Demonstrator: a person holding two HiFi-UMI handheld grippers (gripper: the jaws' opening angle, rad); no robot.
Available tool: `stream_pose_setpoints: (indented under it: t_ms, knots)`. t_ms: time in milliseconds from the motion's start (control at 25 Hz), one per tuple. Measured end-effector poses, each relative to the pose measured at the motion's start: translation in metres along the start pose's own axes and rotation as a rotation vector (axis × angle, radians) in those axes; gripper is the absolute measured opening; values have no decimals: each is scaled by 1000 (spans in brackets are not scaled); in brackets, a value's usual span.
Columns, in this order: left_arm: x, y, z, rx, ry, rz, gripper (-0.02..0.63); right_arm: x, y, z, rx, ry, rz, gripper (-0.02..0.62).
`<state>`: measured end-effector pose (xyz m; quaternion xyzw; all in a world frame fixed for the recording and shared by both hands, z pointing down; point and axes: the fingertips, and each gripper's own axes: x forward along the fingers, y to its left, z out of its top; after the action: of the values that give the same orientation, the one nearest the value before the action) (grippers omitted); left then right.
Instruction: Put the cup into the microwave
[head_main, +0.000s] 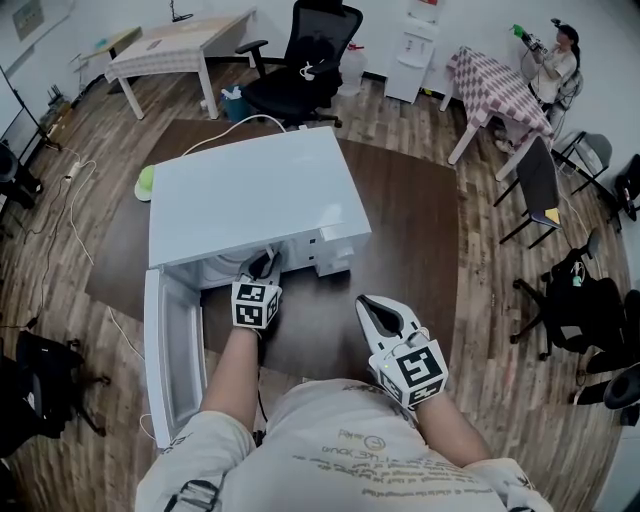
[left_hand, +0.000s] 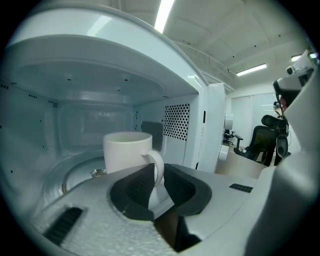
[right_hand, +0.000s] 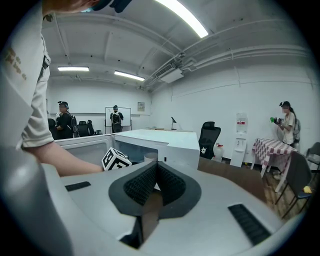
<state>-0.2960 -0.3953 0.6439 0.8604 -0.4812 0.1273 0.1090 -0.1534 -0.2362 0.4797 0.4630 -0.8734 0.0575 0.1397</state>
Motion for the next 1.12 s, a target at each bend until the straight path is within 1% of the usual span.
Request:
stream_pose_setpoints:
  t_ms: [200, 280, 560, 720, 760, 800, 880, 920, 1120]
  knots:
    - [-7, 2, -2, 27, 19, 45, 46, 1, -1, 1, 2, -7, 2, 15]
    - [-10, 4, -2, 19, 21, 64, 62, 1, -2, 1, 3, -9, 7, 15]
    - [-29, 3, 0, -31, 18, 92, 67, 5, -9, 3, 28, -14, 16, 15]
    - [-49, -3, 8, -23, 9, 129, 67, 8, -9, 4, 48, -14, 51, 15]
    - [-55, -5, 11, -31, 1, 141, 65, 8, -9, 5, 50, -15, 58, 15]
    - [-62, -8, 14, -49, -13, 150, 49, 8, -10, 5, 56, -16, 60, 15]
    - [-74, -17, 22, -101, -43, 154, 23, 9, -14, 5, 74, -12, 60, 15]
    - [-79, -23, 25, -119, -54, 155, 20, 9, -15, 4, 83, -8, 64, 15]
    - [-110, -54, 45, -121, -74, 184, 14, 14, -18, 4, 102, -7, 104, 15]
